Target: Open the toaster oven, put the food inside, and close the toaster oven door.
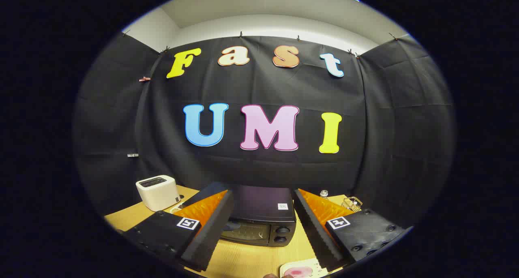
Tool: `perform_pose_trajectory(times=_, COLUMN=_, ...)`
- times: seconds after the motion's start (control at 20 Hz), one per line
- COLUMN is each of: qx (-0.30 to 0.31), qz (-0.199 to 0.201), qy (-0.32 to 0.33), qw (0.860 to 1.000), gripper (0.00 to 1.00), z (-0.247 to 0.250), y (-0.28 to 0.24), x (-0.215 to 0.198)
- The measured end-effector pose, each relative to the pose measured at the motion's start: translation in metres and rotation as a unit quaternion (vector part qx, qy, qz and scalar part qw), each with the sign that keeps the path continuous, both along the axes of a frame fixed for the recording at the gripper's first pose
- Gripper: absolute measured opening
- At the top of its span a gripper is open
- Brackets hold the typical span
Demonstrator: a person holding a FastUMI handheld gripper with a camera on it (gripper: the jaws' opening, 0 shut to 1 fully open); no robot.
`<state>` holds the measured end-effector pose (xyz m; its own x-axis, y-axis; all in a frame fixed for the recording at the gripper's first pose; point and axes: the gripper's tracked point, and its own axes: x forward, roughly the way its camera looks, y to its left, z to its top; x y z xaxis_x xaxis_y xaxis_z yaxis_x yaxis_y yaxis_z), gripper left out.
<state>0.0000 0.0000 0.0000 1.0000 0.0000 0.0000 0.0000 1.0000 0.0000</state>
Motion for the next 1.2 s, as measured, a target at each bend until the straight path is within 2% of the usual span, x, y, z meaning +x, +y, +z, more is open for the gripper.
perform_pose_trajectory(times=0.6, qx=0.003, qz=0.008, qy=0.013, qw=1.000, gripper=0.98, z=-0.009, y=0.013, x=0.003)
perform_pose_trajectory(times=1.2, qx=0.017, qz=-0.020, qy=0.003, qw=1.000, gripper=0.98, z=-0.014, y=0.019, x=-0.010)
